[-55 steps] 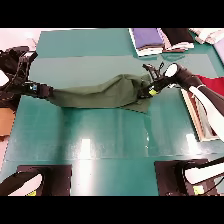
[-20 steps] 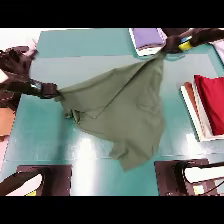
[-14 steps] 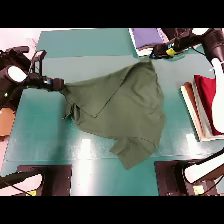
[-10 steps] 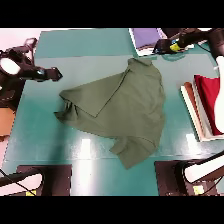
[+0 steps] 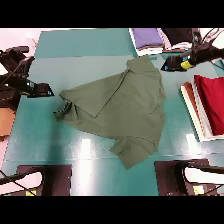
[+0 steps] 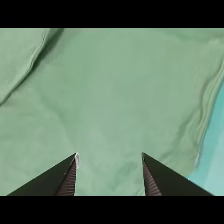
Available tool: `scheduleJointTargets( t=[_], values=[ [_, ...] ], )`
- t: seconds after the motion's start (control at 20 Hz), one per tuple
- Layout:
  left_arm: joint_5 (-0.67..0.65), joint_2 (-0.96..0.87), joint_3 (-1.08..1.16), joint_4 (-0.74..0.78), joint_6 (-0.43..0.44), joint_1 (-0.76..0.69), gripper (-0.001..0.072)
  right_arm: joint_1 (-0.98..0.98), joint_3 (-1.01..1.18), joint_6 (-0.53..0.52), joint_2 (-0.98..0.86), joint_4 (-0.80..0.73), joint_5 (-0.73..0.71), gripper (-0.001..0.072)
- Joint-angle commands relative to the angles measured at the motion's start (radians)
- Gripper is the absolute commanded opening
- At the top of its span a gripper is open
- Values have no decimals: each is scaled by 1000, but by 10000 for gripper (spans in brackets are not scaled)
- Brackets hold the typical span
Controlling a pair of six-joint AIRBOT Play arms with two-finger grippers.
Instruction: Fold the shirts.
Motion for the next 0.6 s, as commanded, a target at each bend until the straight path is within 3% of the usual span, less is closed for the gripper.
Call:
scheduleJointTargets(
  t=[0.0, 0.3, 0.4, 0.55],
  values=[
    [-59, 54, -30, -53, 85, 3, 599, 10, -142, -3, 82, 1, -69, 447],
    [-54, 83, -143, 55, 136, -118, 599, 10, -223, -3, 130, 1, -84, 447],
    [-16, 83, -187, 178, 101, -150, 599, 10, -230, -2, 133, 1, -77, 447],
    [21, 80, -207, 196, 83, -150, 599, 10, -229, -2, 132, 2, -66, 447]
  ],
)
